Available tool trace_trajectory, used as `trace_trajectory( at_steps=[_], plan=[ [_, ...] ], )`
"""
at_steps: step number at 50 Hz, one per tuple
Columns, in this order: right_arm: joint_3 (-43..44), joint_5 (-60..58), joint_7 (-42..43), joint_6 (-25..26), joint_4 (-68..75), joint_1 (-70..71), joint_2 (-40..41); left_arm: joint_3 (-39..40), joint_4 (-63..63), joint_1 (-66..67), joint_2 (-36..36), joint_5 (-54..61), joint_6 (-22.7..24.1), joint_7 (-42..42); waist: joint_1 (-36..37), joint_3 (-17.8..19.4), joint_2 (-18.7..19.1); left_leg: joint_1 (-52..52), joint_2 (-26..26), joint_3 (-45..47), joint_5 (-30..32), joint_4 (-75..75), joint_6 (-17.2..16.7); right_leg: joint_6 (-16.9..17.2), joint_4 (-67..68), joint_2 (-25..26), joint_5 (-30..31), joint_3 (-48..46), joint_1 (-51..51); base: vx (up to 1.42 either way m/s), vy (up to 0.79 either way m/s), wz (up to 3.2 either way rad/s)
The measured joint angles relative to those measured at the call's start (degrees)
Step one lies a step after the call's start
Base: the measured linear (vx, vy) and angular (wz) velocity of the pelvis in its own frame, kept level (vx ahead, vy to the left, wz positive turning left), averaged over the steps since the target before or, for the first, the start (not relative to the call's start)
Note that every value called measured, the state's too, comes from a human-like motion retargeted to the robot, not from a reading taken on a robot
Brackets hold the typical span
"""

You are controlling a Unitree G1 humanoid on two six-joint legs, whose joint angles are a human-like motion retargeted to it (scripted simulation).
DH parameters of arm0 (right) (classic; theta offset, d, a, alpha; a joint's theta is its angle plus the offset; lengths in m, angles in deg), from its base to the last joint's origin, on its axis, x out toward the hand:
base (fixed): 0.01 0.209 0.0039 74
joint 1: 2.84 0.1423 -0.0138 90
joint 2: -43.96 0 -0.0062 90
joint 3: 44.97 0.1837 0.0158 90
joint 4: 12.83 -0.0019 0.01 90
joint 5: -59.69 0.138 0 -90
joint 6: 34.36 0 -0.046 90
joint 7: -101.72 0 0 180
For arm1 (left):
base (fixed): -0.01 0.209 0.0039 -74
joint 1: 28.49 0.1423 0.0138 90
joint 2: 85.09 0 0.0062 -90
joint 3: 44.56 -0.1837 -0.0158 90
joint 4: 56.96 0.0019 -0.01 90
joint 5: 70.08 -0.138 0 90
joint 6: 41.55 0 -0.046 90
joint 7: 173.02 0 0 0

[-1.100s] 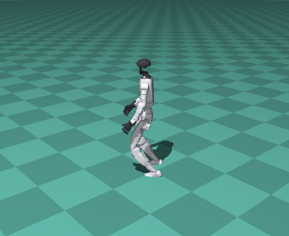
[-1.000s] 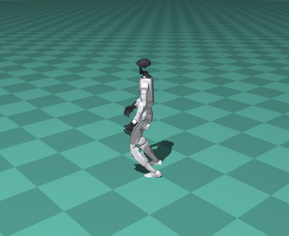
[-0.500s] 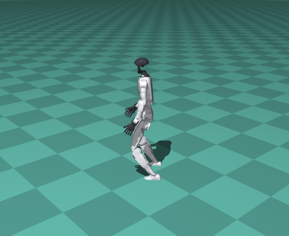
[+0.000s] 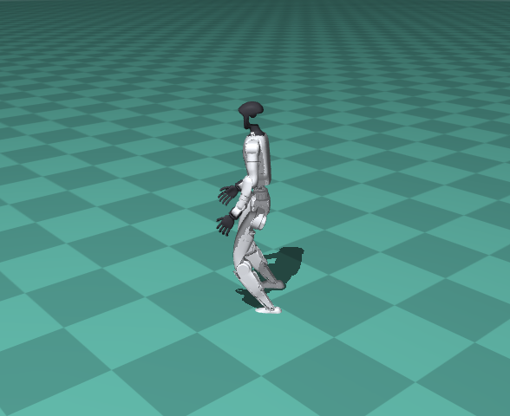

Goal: Dance

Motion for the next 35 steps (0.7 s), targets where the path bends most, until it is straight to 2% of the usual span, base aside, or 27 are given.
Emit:
trace_trajectory(
  at_steps=[5,10,17,26,35],
  plan=[
    [1.3,-0.9,0.6,0.0,-2.2,1.1,-0.6,0.9,-1.6,-1.8,0.4,-0.4,0.2,0.8,-1.4,-1.0,-1.2,0.3,-2.4,1.2,0.4,-4.2,1.1,0.8,0.5,-2.2,-0.1,1.8,-1.9,-0.01,0.08,0.04],
    [2.5,-2.1,1.7,-0.7,-5.1,1.5,-0.8,1.3,-4.7,-2.5,0.9,-0.9,1.0,2.0,-2.3,-0.2,-1.8,-0.6,-3.8,1.5,-0.3,-1.4,1.9,1.7,4.6,-3.4,0.1,3.0,-3.5,-0.04,0.06,0.06],
    [5.9,-4.6,6.1,-2.2,-10.6,3.9,-2.3,3.1,-13.8,-4.1,2.5,-1.5,3.0,5.9,-2.6,-0.2,-2.3,-1.1,-5.0,1.4,-0.2,-1.9,2.5,2.7,5.3,-4.2,0.0,3.9,-4.4,0.00,0.00,0.00],
    [11.1,-7.7,13.0,-4.2,-16.2,6.8,-4.1,5.4,-24.9,-3.4,3.7,-1.1,5.3,10.6,-1.4,0.6,-2.1,-0.2,-4.9,0.5,-1.0,-1.0,2.6,3.6,3.4,-4.2,-1.0,2.7,-1.9,0.00,0.00,0.00],
    [13.8,-11.4,12.9,-3.8,-21.4,6.5,-6.2,6.7,-31.2,-0.3,4.1,-0.2,5.3,7.7,0.6,1.4,-2.0,2.4,-3.8,-0.3,-2.2,-0.1,2.1,4.0,0.0,-3.4,-1.9,0.9,2.9,0.00,0.00,0.00]
  ],
)
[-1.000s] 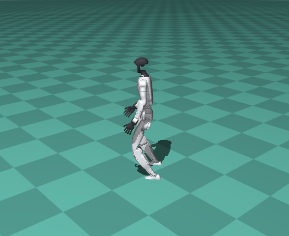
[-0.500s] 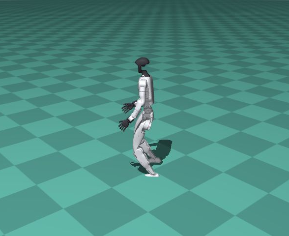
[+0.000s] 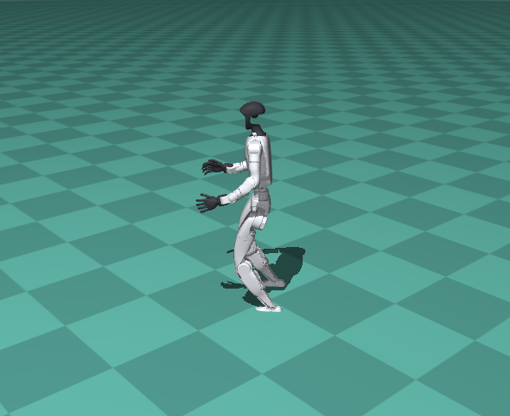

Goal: Dance

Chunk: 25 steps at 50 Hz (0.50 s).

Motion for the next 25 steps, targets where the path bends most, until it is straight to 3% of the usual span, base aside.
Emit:
trace_trajectory(
  at_steps=[25],
  plan=[
    [-2.4,-8.4,-9.1,4.1,-4.5,0.8,-3.0,-1.0,-5.5,4.3,0.7,-1.7,-3.0,-11.5,3.6,2.1,0.4,2.5,-0.3,-3.9,-1.8,8.5,-2.3,0.9,0.4,0.4,-2.5,-3.3,7.2,0.00,0.00,0.00]
  ],
)
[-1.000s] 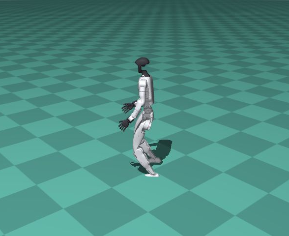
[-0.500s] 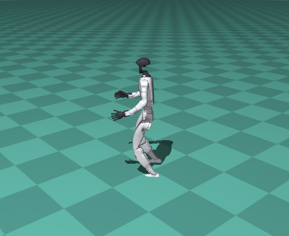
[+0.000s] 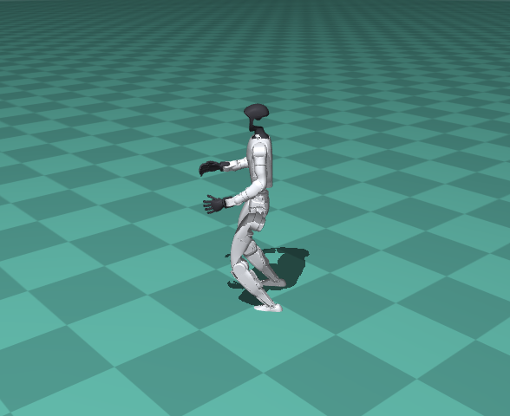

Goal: Dance

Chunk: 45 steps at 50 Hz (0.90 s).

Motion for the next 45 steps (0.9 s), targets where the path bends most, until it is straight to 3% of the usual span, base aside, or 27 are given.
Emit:
trace_trajectory(
  at_steps=[16,31,38,45],
  plan=[
    [-2.7,-9.4,-4.1,1.3,-1.0,-0.5,-2.9,-2.3,-3.0,0.4,3.6,-13.4,0.1,-0.2,-0.9,-0.8,-0.9,-3.3,-2.5,-0.5,-1.2,-0.1,0.3,1.8,4.8,-2.4,1.4,0.8,-5.1,0.00,0.04,0.03],
    [-9.1,-14.2,-9.8,1.6,9.3,-1.7,-1.0,-3.2,2.1,1.0,8.9,-23.5,-1.0,0.4,-6.1,-4.5,-5.6,-12.9,-6.5,2.1,-1.0,-0.9,3.5,7.4,15.4,-4.6,3.9,11.8,-20.8,-0.01,0.02,0.00],
    [-13.9,-16.0,-8.8,0.5,20.7,1.5,2.2,-3.4,4.6,2.3,9.6,-25.5,-0.5,3.0,-5.3,-4.9,-5.7,-14.8,-2.2,4.2,-3.7,1.2,3.0,3.5,16.9,-6.5,0.2,9.1,-25.1,0.02,-0.16,-0.58],
    [-19.3,-17.4,-8.0,0.1,33.7,6.8,6.2,-4.5,1.3,4.4,10.3,-25.8,0.3,4.0,-3.7,-4.0,-3.2,-15.1,4.3,1.7,-6.3,8.3,0.5,-1.2,19.7,-1.3,-6.2,6.2,-25.9,0.03,-0.26,-0.87]
  ],
)
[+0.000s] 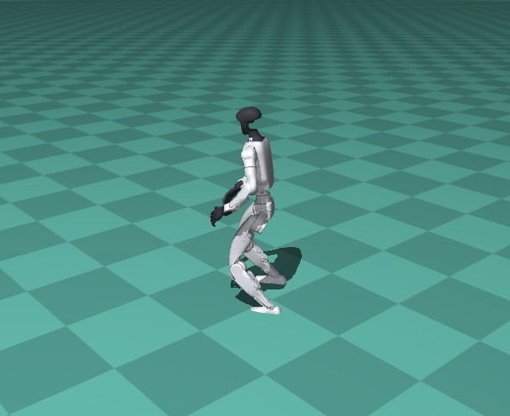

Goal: Dance

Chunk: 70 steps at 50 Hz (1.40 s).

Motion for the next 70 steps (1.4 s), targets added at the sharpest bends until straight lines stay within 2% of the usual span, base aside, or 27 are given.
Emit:
trace_trajectory(
  at_steps=[1,2,3,4,5,7,8,10,13,15,18,20,22,23,28,31,37,43,48,50,52,55,58,62,65,70],
  plan=[
    [-0.8,-0.2,-0.2,-0.1,1.8,1.2,0.4,0.1,-1.0,0.2,0.4,-0.1,0.1,-0.2,1.0,0.4,1.3,0.2,-0.3,-5.5,3.0,0.7,-4.6,-1.0,-0.2,2.8,-0.3,0.0,0.2,0.08,-0.27,-1.48],
    [-1.5,-0.5,-0.3,-0.2,3.5,2.0,0.7,0.0,-2.0,0.4,0.8,-0.2,0.2,-0.3,1.7,0.8,2.3,-0.2,0.7,-8.8,5.9,2.0,-7.5,-1.9,-0.1,5.0,-0.8,-0.1,0.5,0.08,-0.25,-1.24],
    [-1.9,-0.6,-0.4,-0.1,4.7,2.4,0.9,-0.3,-3.0,0.7,0.9,-0.6,0.4,-0.5,1.5,1.4,2.9,-1.8,4.1,-7.8,8.3,4.7,-7.2,-2.4,0.9,5.7,-1.7,-0.4,1.0,0.06,-0.22,-0.39],
    [-2.0,-0.6,-0.3,-0.1,5.7,2.5,0.8,-0.7,-4.1,0.9,1.2,-1.1,0.7,-0.7,0.8,1.9,3.0,-4.5,9.5,-4.4,8.9,7.9,-3.6,-2.7,1.9,5.4,-2.6,-0.9,1.5,0.05,-0.20,0.40],
    [-2.0,-0.6,-0.1,-0.2,6.5,2.5,0.7,-1.1,-5.2,1.0,1.5,-1.7,1.0,-1.0,-0.3,2.3,3.0,-7.7,15.9,0.2,8.6,11.2,1.7,-2.9,2.9,4.7,-3.6,-1.6,2.1,0.08,-0.17,0.32],
    [-1.3,0.7,0.3,-0.6,7.5,2.7,-0.1,-0.7,-8.3,1.2,2.4,-2.4,1.5,-1.8,-0.2,2.6,4.0,-10.4,19.4,2.0,9.5,15.5,4.3,-3.4,2.5,6.1,-3.7,-1.0,2.3,0.12,-0.13,-0.24],
    [-0.6,1.7,0.7,-0.8,7.5,2.2,-0.7,-0.6,-9.8,1.4,2.7,-2.7,1.8,-2.2,-0.2,2.7,4.7,-11.3,19.5,1.9,10.8,17.4,4.4,-3.5,2.2,6.9,-3.6,-0.7,2.5,0.14,-0.10,-0.40],
    [1.5,4.3,1.8,-1.0,6.6,0.2,-2.1,-0.7,-13.1,1.6,3.5,-2.6,2.7,-2.7,0.0,2.5,6.2,-13.2,17.9,1.6,13.7,20.1,3.9,-3.3,0.5,8.0,-2.1,-0.2,3.1,0.14,-0.06,-0.26],
    [6.5,9.0,4.3,-1.6,4.7,-4.8,-4.1,-1.6,-17.0,2.2,4.6,-1.5,4.5,-2.9,0.0,1.3,7.9,-14.8,10.6,1.7,18.7,18.8,1.9,-1.2,-3.6,8.4,4.2,2.2,4.3,0.14,0.02,-0.07],
    [10.1,11.7,6.1,-1.9,4.1,-8.2,-5.0,-2.7,-18.2,2.6,5.0,-0.4,5.9,-3.0,0.2,0.1,8.7,-15.0,4.3,1.3,22.8,14.4,-0.1,1.5,-6.3,7.7,12.9,3.7,4.1,0.12,0.09,-0.16],
    [14.1,13.0,8.2,-2.0,4.7,-11.8,-5.6,-4.8,-17.5,3.3,5.2,0.6,7.6,-2.9,-0.2,-1.4,9.2,-15.0,-4.7,-0.6,29.8,4.6,-2.2,7.0,-7.2,7.0,29.1,6.6,0.6,0.07,0.13,-0.20],
    [16.1,12.5,8.9,-2.0,5.7,-13.1,-6.0,-6.1,-16.0,3.5,5.3,0.6,8.1,-2.6,-1.2,-2.2,8.9,-15.0,-9.7,-1.9,33.8,-1.6,-2.9,10.1,-6.0,6.0,36.1,8.3,-2.7,0.01,0.15,-0.10],
    [17.3,11.8,9.1,-2.0,7.3,-13.7,-6.2,-6.9,-14.2,3.6,5.0,0.0,7.8,-2.6,-2.9,-2.5,8.2,-14.9,-12.6,-2.1,34.9,-5.3,-1.7,11.3,-3.3,4.6,38.0,9.4,-5.6,-0.01,0.14,-0.01],
    [17.9,11.4,8.9,-1.9,8.2,-13.9,-6.3,-7.1,-13.1,3.7,5.0,-0.6,7.7,-2.8,-3.7,-2.4,7.7,-14.8,-13.5,-1.9,34.1,-6.1,-0.7,11.4,-1.6,4.0,37.7,9.7,-6.9,-0.02,0.14,-0.07],
    [19.3,8.2,8.5,-0.7,13.3,-15.4,-5.6,-8.2,-5.9,2.2,3.8,-5.1,6.2,-3.5,-6.7,-0.7,5.8,-14.3,-16.0,-1.9,18.4,-5.5,5.5,11.4,8.4,0.7,30.5,12.3,-12.2,-0.01,0.13,-0.19],
    [19.5,5.7,8.1,-0.3,16.4,-16.2,-4.2,-9.0,-0.4,-0.1,1.6,-7.8,5.1,-2.8,-7.2,0.5,5.3,-13.9,-16.1,-2.0,15.0,-6.5,6.8,11.3,10.6,-1.9,28.3,12.8,-14.2,0.00,0.04,-0.13],
    [17.6,3.4,7.1,-0.6,19.2,-19.4,-0.8,-10.3,6.4,-1.3,-1.9,-7.9,4.3,-1.6,-7.2,-0.2,5.0,-15.6,-14.3,-3.6,14.4,-7.4,6.1,7.7,6.6,-6.2,22.5,12.1,-16.2,0.01,-0.08,-0.03],
    [16.0,5.0,6.1,-1.1,18.9,-21.2,1.0,-9.1,10.0,-0.3,-3.3,-4.2,3.9,-1.1,-5.9,-1.2,3.9,-17.0,-11.8,-6.5,13.8,-5.8,4.6,5.6,1.3,-5.7,15.8,11.6,-14.3,0.04,-0.28,-0.03],
    [15.0,7.6,6.7,-1.7,16.2,-20.6,1.1,-5.2,12.5,2.0,-3.9,0.5,2.8,0.4,-3.1,0.1,2.2,-17.2,-8.5,-9.5,13.6,0.8,1.9,2.3,0.8,-2.9,7.7,9.3,-11.3,0.02,-0.39,-0.33],
    [14.5,8.5,7.4,-2.1,14.7,-19.7,0.7,-2.8,13.5,3.1,-4.3,3.1,2.1,1.2,-1.4,1.4,1.7,-17.0,-6.7,-11.3,15.9,4.6,-0.5,0.4,1.4,-0.7,4.2,8.2,-9.9,0.01,-0.40,-0.61],
    [13.9,8.9,8.1,-2.5,13.1,-18.7,0.0,-0.5,14.1,4.3,-4.7,5.3,1.4,2.2,0.1,3.0,1.1,-17.9,-3.6,-11.1,21.2,9.8,-1.4,-1.5,3.0,1.2,1.0,7.3,-8.8,0.00,-0.37,-0.49],
    [13.1,9.1,9.4,-2.9,10.3,-16.7,-1.8,2.6,14.0,5.9,-4.9,7.8,0.7,3.5,1.9,5.9,0.0,-20.6,1.9,-9.8,33.1,19.3,0.0,-4.0,6.2,3.6,-2.7,6.5,-7.6,0.00,-0.34,-0.44],
    [12.4,9.3,10.0,-3.3,6.8,-14.8,-4.5,5.1,12.7,7.1,-4.4,9.0,0.5,4.8,4.1,8.4,-0.9,-21.9,2.7,-10.9,42.4,27.5,-0.5,-5.5,8.6,6.0,-4.2,7.2,-7.6,0.02,-0.28,-0.63],
    [12.3,10.4,9.7,-4.2,0.8,-13.8,-8.4,7.6,10.1,8.5,-3.4,9.9,0.5,5.4,6.4,10.1,-2.3,-21.7,0.3,-12.2,51.6,35.8,-1.9,-6.7,10.1,7.9,-4.9,8.9,-8.2,0.04,-0.20,-0.58],
    [12.4,11.0,8.6,-4.8,-4.3,-14.1,-10.7,8.8,8.0,9.6,-2.4,9.8,0.5,5.3,7.5,10.5,-3.4,-20.1,-2.0,-12.8,55.6,40.0,-2.5,-6.9,10.4,8.5,-5.1,10.4,-8.7,0.05,-0.13,-0.46],
    [11.5,9.7,6.0,-5.3,-10.1,-15.5,-12.1,8.7,6.0,11.2,-1.2,7.3,0.2,3.8,8.1,9.9,-4.1,-15.6,-3.1,-14.5,56.1,44.1,-1.3,-7.0,11.2,10.1,-5.4,12.1,-9.9,0.04,-0.09,-0.38]
  ],
)
